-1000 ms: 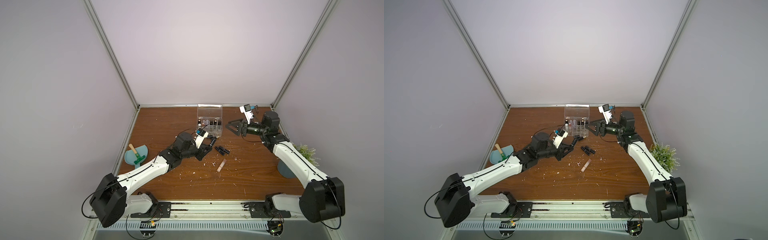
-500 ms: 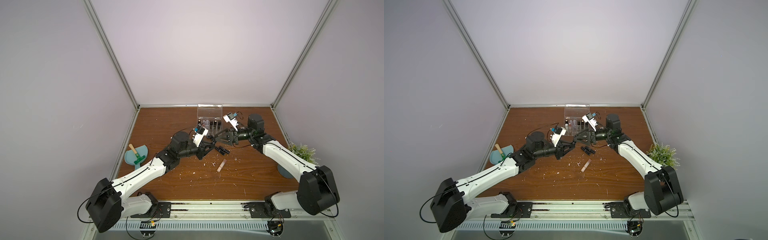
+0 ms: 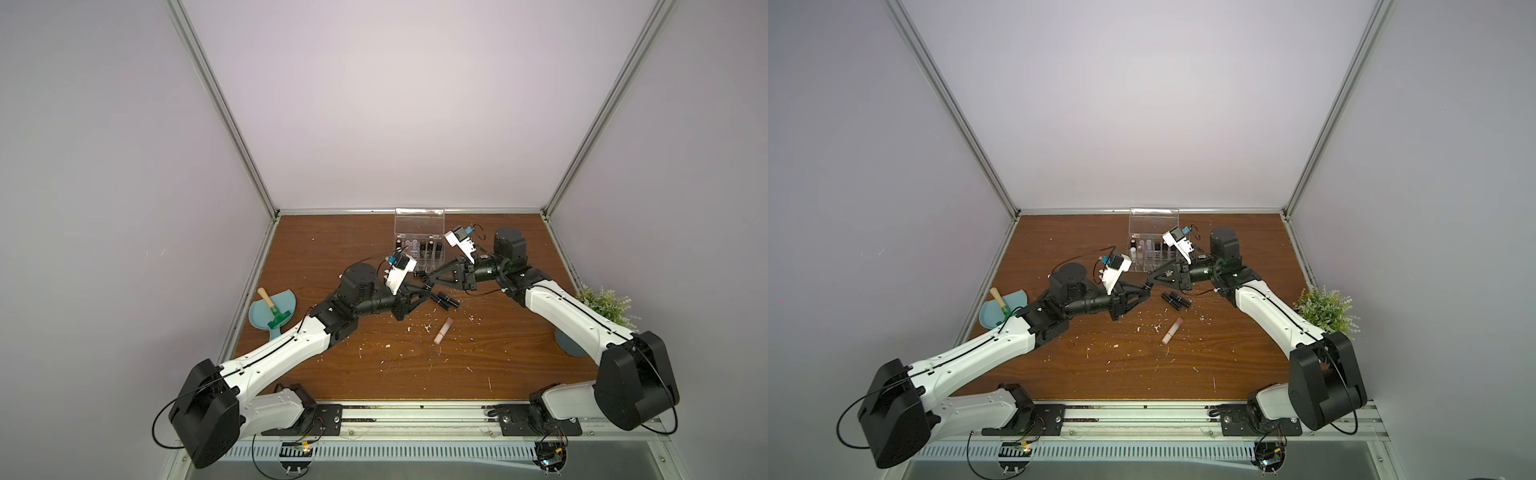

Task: Arrange the lipsticks in the organizer
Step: Pick up the lipstick at the center of the board, then place the lipstick in the storage box.

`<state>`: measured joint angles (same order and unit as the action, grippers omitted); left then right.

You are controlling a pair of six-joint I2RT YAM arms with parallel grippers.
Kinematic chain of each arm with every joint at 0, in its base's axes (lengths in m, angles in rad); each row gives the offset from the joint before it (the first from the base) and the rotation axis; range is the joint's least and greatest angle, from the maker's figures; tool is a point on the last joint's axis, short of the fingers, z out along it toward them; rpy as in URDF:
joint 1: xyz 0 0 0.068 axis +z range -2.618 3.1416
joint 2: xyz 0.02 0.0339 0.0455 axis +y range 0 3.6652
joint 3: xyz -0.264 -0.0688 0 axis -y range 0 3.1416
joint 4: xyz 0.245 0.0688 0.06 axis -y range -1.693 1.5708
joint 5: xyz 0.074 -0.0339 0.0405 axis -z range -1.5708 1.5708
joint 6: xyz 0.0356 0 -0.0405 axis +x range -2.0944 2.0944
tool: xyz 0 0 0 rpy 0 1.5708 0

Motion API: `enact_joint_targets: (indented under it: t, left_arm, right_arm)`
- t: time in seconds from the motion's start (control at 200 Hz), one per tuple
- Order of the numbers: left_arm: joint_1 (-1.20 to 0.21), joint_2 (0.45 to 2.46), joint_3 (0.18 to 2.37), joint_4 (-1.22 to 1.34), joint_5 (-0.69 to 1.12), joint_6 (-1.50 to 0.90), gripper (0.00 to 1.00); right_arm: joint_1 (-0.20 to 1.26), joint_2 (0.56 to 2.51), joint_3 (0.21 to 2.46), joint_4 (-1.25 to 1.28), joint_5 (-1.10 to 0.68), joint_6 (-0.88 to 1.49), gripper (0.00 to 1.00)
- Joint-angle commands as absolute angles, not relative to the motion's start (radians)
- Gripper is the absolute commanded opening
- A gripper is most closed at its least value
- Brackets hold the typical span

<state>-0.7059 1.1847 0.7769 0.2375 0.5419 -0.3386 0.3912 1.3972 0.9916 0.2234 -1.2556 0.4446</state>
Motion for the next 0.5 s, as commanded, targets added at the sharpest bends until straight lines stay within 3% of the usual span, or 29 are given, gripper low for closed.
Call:
enact_joint_targets:
  t: [0.0,0.11,0.22,0.39,0.495]
  left_arm:
    - [-0.690,1.176,0.780,0.222,0.504,-0.325,0.29]
    - [-0.690,1.163,0.783,0.192,0.455,-0.321,0.55]
    - [-0.690,1.134,0.783,0.130,0.352,-0.315,0.74]
    - [-0.690,1.045,0.748,0.084,0.225,-0.307,0.77]
    - [-0.690,0.991,0.729,0.074,0.178,-0.304,0.77]
  right_arm:
    - [0.401,1.374,1.043,0.232,-1.297,0.443,0.17]
    - [0.399,1.375,1.058,0.229,-1.266,0.440,0.11]
    - [0.395,1.394,1.085,0.210,-1.197,0.427,0.08]
    - [0.391,1.480,1.139,0.193,-1.046,0.409,0.04]
    - [0.391,1.547,1.197,0.126,-0.856,0.345,0.04]
